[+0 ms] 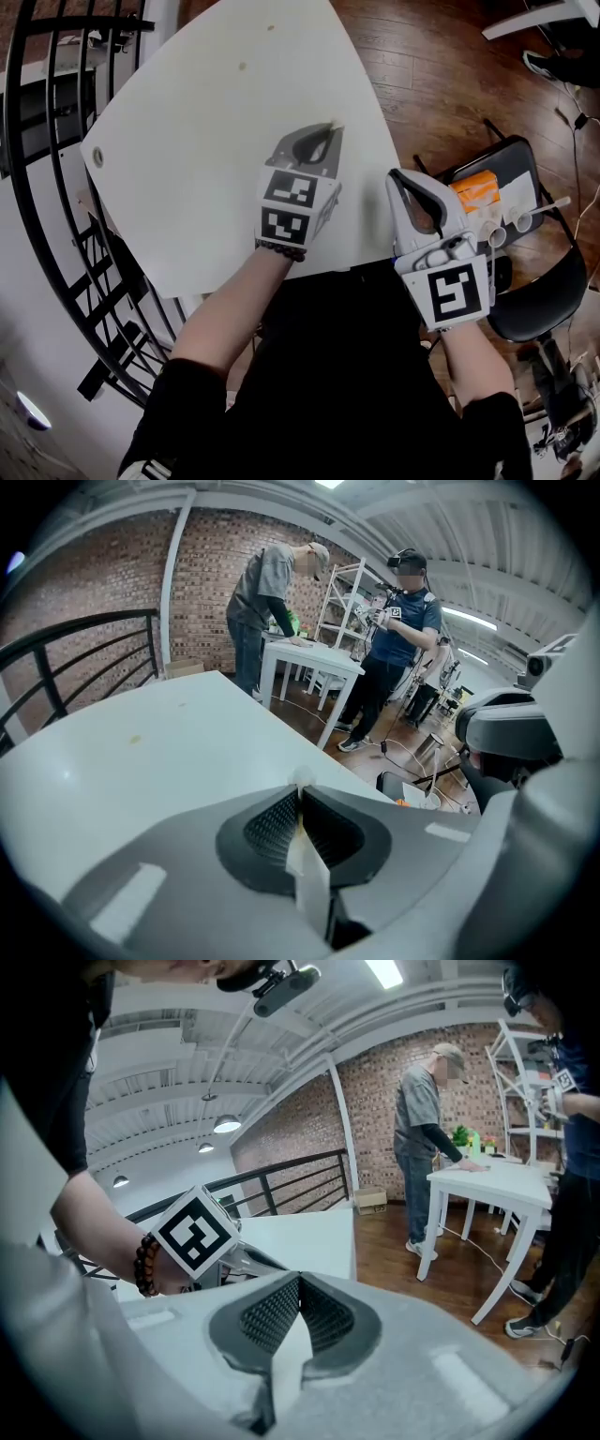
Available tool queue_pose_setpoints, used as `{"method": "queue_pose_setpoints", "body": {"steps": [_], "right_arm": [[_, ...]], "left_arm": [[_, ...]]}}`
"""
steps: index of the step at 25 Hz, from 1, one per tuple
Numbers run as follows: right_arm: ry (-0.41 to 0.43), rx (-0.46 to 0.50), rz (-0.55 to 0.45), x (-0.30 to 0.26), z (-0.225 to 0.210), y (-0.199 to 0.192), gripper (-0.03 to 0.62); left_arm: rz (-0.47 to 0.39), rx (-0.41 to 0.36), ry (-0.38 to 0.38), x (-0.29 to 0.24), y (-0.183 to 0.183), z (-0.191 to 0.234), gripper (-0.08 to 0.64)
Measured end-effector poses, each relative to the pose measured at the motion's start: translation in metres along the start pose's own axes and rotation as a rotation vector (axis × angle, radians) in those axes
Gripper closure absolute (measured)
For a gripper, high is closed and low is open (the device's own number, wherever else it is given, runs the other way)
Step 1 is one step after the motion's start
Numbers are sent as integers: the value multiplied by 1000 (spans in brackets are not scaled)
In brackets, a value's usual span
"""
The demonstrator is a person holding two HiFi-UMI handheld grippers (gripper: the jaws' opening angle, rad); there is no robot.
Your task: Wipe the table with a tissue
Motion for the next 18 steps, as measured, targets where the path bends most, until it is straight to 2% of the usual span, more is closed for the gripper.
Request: {"method": "queue_pose_setpoints", "body": {"steps": [8, 18], "right_arm": [[10, 13, -16, -3, -3, 5, 600], [27, 18, -14, -14, -2, 13, 600]], "left_arm": [[-25, -8, 50, 3, 16, 19, 529], [-43, 19, 82, 7, 27, 40, 529]]}}
Point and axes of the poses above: the fingertips, and each gripper's own axes: x backward along the fingers, z to its left, y out of its top, the point moved 4 cm from there along x, backward along the fingers, and after that the axes turned 6 degrees about y, right-handed, at the moved point
